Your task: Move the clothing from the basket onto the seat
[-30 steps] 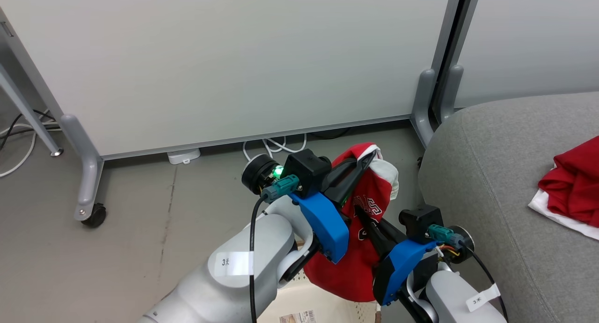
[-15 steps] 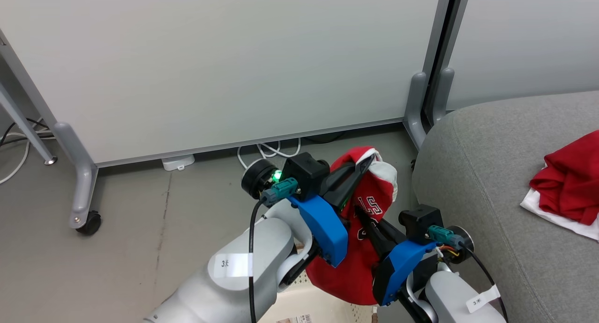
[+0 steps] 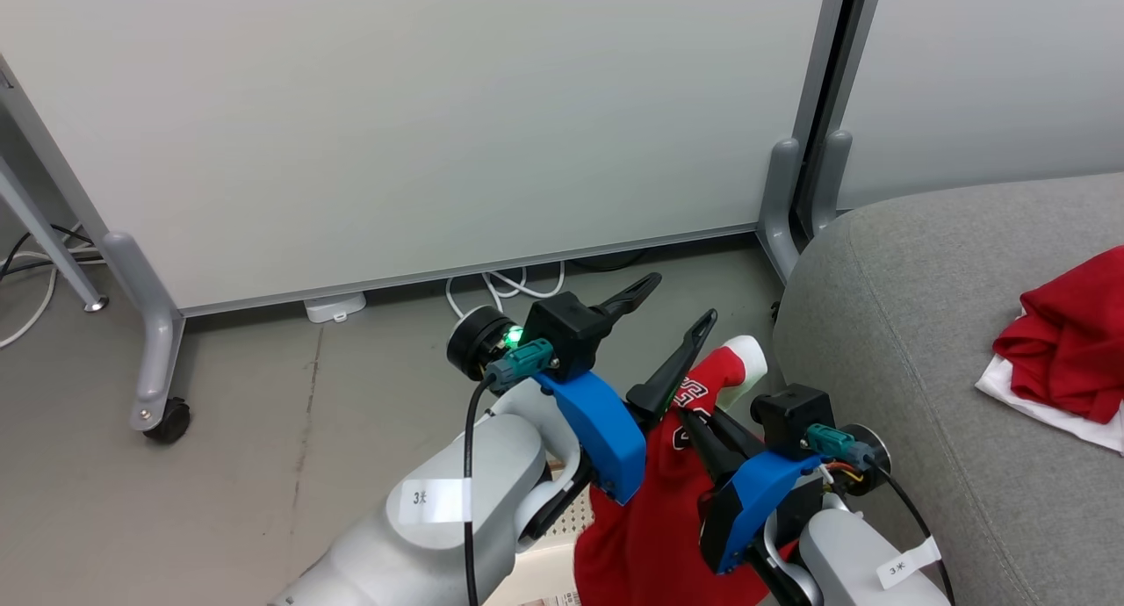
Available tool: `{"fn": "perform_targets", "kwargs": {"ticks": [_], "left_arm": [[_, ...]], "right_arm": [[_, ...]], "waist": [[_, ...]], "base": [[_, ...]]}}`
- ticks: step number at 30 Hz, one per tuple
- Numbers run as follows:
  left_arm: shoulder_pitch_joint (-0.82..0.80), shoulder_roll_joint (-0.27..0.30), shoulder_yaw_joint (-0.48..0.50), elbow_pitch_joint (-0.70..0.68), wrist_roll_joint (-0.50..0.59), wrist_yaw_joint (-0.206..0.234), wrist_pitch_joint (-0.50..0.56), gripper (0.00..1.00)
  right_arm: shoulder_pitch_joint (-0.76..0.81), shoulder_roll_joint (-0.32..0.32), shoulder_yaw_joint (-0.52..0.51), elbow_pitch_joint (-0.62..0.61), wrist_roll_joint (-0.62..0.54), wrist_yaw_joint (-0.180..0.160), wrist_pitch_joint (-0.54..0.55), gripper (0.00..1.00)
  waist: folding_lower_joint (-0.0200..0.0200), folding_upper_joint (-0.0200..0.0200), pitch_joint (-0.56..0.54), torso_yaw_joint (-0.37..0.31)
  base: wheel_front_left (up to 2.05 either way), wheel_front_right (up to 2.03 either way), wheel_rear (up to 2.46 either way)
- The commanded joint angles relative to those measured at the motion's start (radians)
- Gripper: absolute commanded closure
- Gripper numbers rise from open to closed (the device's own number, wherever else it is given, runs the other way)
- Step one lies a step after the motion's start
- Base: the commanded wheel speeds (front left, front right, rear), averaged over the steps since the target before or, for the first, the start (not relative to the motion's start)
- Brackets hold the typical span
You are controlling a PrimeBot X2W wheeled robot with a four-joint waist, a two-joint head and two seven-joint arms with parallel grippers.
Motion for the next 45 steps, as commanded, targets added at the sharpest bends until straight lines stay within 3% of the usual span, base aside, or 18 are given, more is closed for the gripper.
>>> {"fn": "perform_targets", "kwargs": {"ticks": [1,10,20,33,45], "left_arm": [[0.014,0.0,0.013,0.006,0.009,-0.002,-0.005,0.0],[0.1,0.004,0.109,0.004,0.095,-0.002,-0.005,0.0],[0.291,0.046,0.284,-0.115,0.267,-0.002,-0.005,0.0],[0.484,0.071,0.492,-0.239,0.391,-0.002,-0.005,0.0],[0.539,0.069,0.563,-0.273,0.435,-0.002,-0.005,0.0]], "right_arm": [[0.003,0.002,-0.003,-0.004,-0.001,0.0,-0.006,1.0],[0.012,0.002,-0.024,-0.018,-0.011,0.0,-0.011,1.0],[0.033,-0.003,-0.067,-0.072,-0.038,0.0,-0.006,1.0],[0.073,-0.005,-0.108,-0.184,-0.067,0.0,0.03,1.0],[0.106,-0.003,-0.132,-0.229,-0.078,0.0,0.051,1.0]], "waist": [[0.0,0.0,0.001,0.0],[0.0,0.0,0.009,0.008],[0.0,0.0,0.03,0.033],[0.0,0.0,0.053,0.044],[0.0,0.0,0.055,0.041]], "base": [[0.0,0.0,0.0],[0.0,0.0,0.0],[0.0,0.0,0.0],[0.0,0.0,0.0],[0.0,0.0,0.0]]}}
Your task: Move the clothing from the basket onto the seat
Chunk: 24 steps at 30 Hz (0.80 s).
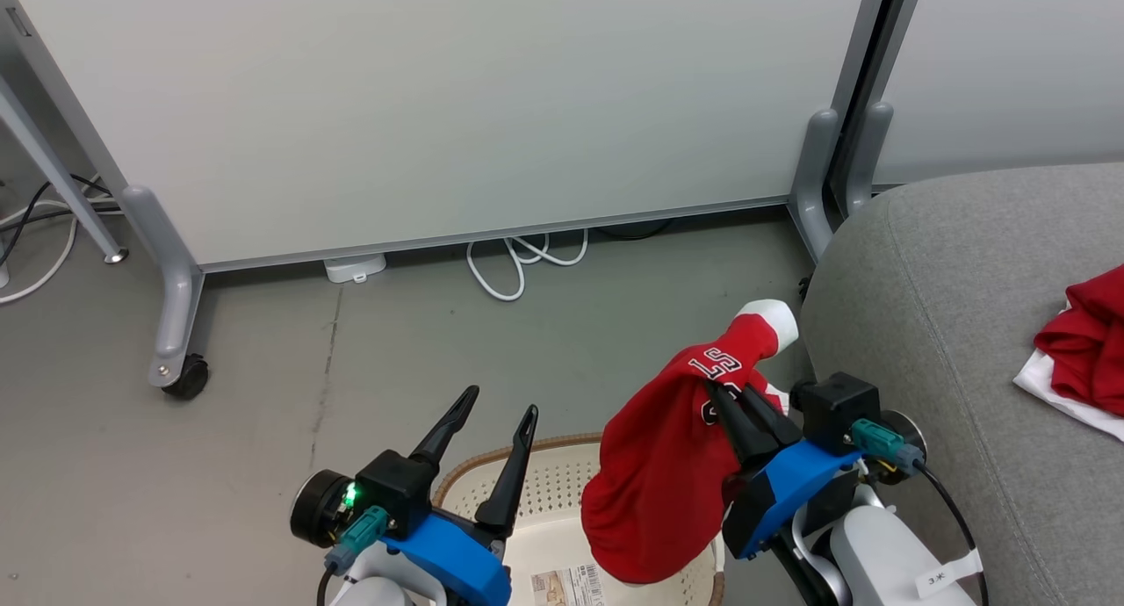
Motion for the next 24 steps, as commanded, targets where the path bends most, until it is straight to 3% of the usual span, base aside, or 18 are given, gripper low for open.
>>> {"fn": "perform_targets", "kwargs": {"ticks": [1,12,24], "left_arm": [[0.007,-0.001,0.011,-0.005,0.009,-0.002,-0.004,0.0],[0.01,-0.005,0.012,-0.004,0.009,-0.002,-0.004,0.0],[0.0,-0.003,0.007,-0.008,0.007,-0.002,-0.004,0.0]], "right_arm": [[0.017,-0.001,-0.004,-0.007,-0.006,0.0,0.002,1.0],[0.026,0.0,-0.008,-0.021,-0.006,0.0,0.008,1.0],[0.025,0.001,-0.012,-0.03,-0.008,0.0,0.008,1.0]], "waist": [[0.0,0.0,0.0,-0.001],[0.0,0.0,0.001,-0.032],[0.0,0.0,0.008,-0.155]], "base": [[0.0,0.0,0.0],[0.0,0.0,0.0],[0.0,0.0,0.0]]}}
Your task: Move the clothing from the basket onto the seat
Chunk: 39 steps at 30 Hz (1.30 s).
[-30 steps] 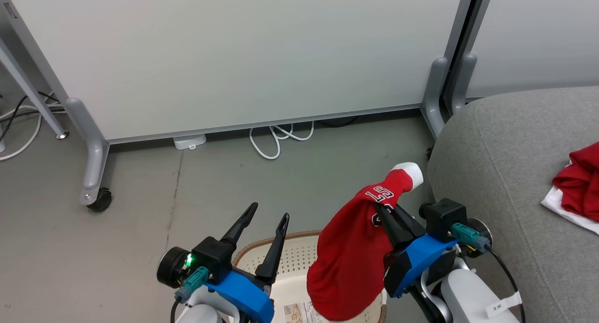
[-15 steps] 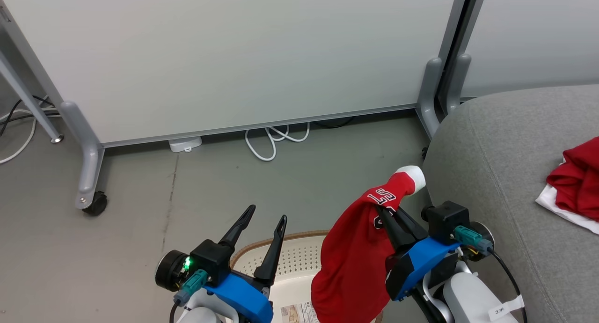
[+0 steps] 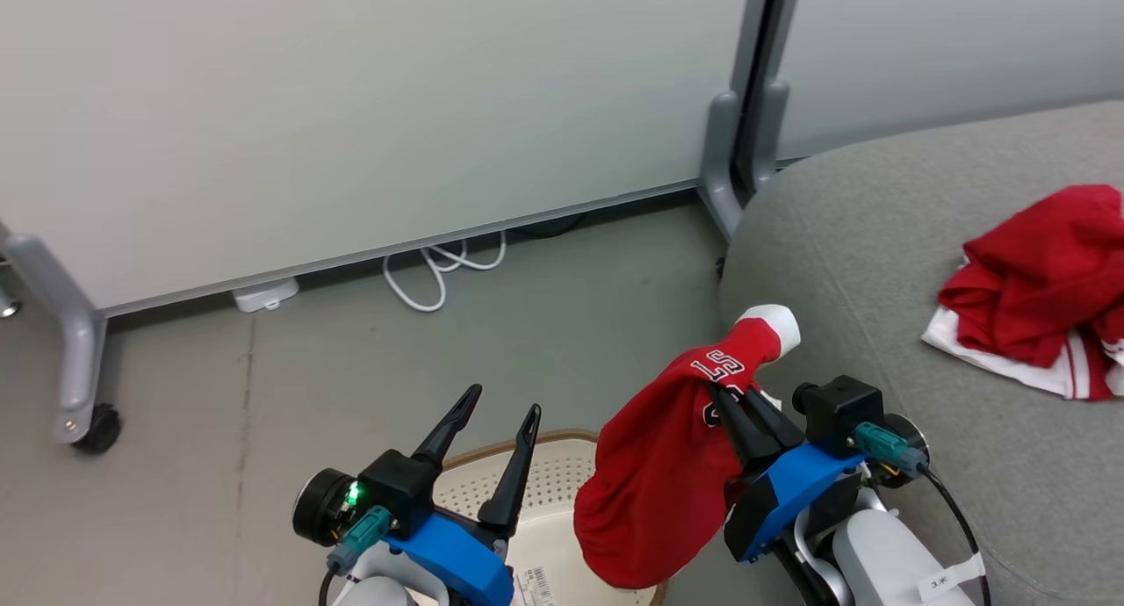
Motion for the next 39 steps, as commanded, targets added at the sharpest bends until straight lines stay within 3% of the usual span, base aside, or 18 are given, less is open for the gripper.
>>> {"fn": "perform_targets", "kwargs": {"ticks": [1,11,26,39], "left_arm": [[-0.002,0.002,0.004,-0.006,0.0,-0.002,-0.004,0.0],[0.004,0.002,0.001,-0.007,-0.003,-0.002,-0.004,0.0],[0.009,-0.004,0.002,-0.006,-0.005,-0.002,-0.004,0.0],[0.009,-0.006,0.001,-0.005,0.0,-0.002,-0.004,0.0]], "right_arm": [[0.006,0.0,0.001,-0.006,-0.005,0.0,0.0,1.0],[0.01,-0.001,0.004,-0.005,-0.007,0.0,0.002,1.0],[0.015,-0.008,0.002,-0.011,-0.002,0.0,0.006,1.0],[0.035,-0.012,-0.006,-0.023,0.0,0.0,0.009,1.0]], "waist": [[0.0,0.0,0.002,-0.044],[0.0,0.0,-0.001,-0.178],[0.0,0.0,-0.005,-0.316],[0.0,0.0,-0.002,-0.349]], "base": [[0.0,0.0,0.0],[0.0,0.0,0.0],[0.0,0.0,0.0],[0.0,0.0,0.0]]}}
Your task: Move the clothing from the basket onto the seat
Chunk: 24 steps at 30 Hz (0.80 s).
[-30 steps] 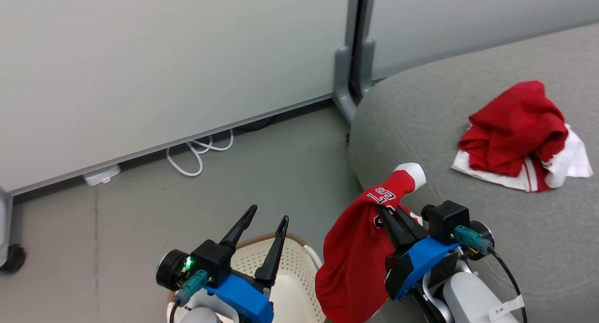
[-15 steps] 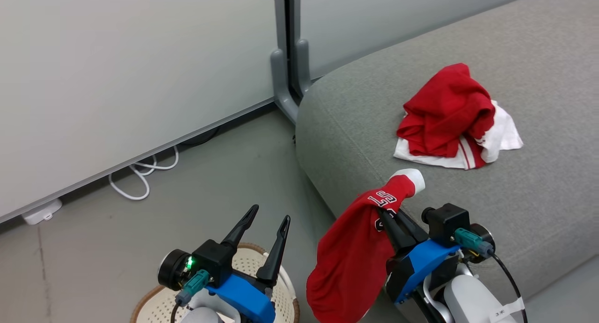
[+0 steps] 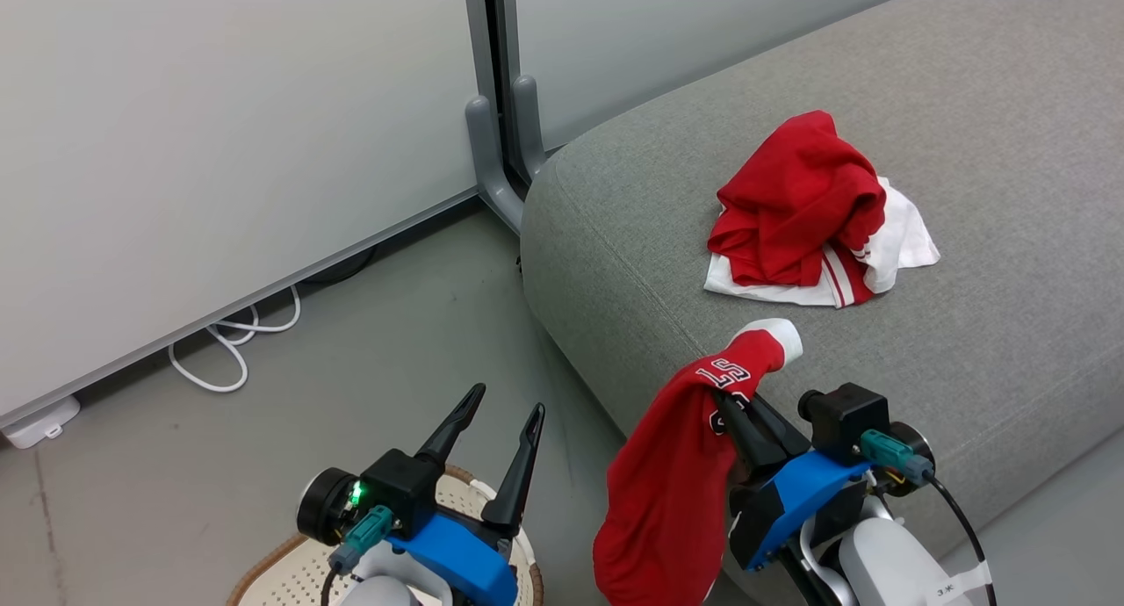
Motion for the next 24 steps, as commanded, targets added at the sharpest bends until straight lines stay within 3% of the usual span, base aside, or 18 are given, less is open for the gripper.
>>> {"fn": "perform_targets", "kwargs": {"ticks": [1,11,14,24], "left_arm": [[0.009,0.002,-0.001,0.0,0.0,-0.002,-0.004,0.0],[-0.029,0.022,-0.006,-0.006,0.006,-0.002,-0.004,0.0],[-0.078,0.047,-0.019,-0.012,0.014,-0.002,-0.004,0.0],[-0.175,0.098,-0.047,-0.045,0.028,-0.002,-0.004,0.0]], "right_arm": [[0.015,0.0,-0.005,-0.006,-0.004,0.0,-0.001,1.0],[-0.071,-0.002,-0.086,-0.032,0.014,0.0,0.021,1.0],[-0.214,-0.037,-0.169,-0.065,0.013,0.0,0.102,1.0],[-0.488,-0.184,-0.315,-0.115,0.002,0.0,0.185,1.0]], "waist": [[0.0,0.0,0.002,0.002],[0.0,0.0,0.049,0.024],[0.0,0.0,0.131,0.043],[0.0,0.0,0.309,0.09]], "base": [[0.0,0.0,0.0],[0.0,0.0,0.0],[0.0,0.0,0.0],[0.0,0.0,0.0]]}}
